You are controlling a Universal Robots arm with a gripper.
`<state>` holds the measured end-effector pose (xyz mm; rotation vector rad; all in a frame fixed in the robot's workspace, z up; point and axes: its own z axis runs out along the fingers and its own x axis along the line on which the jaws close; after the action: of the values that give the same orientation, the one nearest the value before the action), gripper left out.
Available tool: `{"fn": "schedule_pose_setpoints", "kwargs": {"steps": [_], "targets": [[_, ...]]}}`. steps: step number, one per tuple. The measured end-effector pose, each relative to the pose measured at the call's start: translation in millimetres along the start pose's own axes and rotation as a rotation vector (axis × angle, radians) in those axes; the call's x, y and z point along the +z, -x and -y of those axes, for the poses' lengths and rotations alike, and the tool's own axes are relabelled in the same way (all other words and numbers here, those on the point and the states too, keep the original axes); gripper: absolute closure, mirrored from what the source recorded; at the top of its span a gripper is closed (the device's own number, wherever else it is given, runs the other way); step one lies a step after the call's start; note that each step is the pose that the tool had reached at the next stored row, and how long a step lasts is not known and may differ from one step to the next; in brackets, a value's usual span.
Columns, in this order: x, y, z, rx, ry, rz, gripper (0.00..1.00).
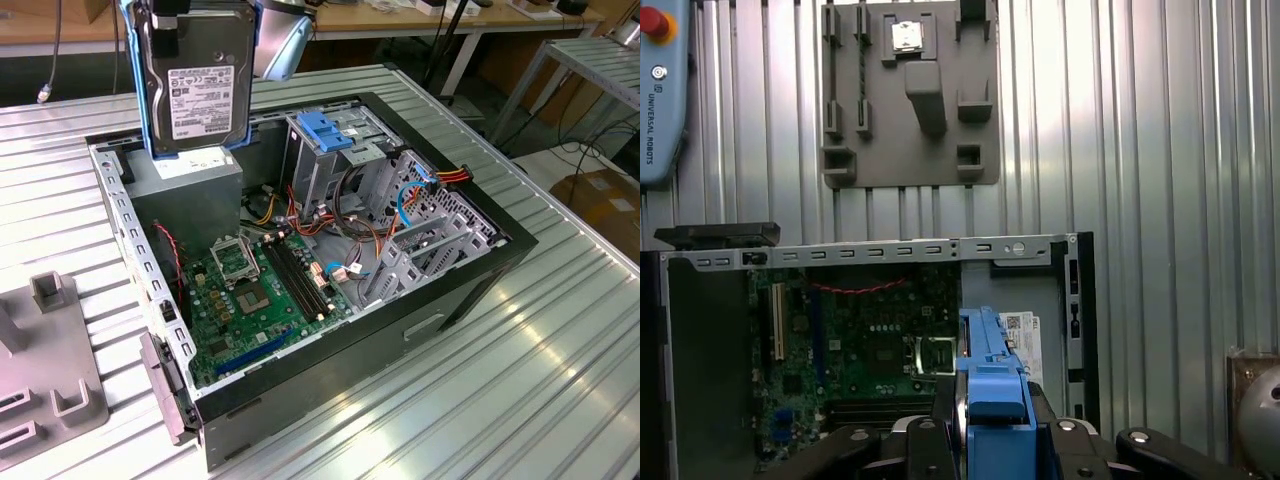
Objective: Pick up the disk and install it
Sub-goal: 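Insert the disk into the insertion slot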
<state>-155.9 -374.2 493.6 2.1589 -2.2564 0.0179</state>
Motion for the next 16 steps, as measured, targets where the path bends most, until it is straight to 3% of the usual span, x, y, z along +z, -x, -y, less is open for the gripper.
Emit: {"fn": "schedule_pose_setpoints", "kwargs": {"steps": [10, 14, 16], "targets": [[0.7, -17.4, 4.4, 0.0, -0.0001, 0.0001, 0.63], [0.9, -20.2, 5.8, 0.0, -0.0001, 0.0, 0.63], [1.1, -21.8, 9.9, 0.0, 0.0, -0.0002, 0.63]]}}
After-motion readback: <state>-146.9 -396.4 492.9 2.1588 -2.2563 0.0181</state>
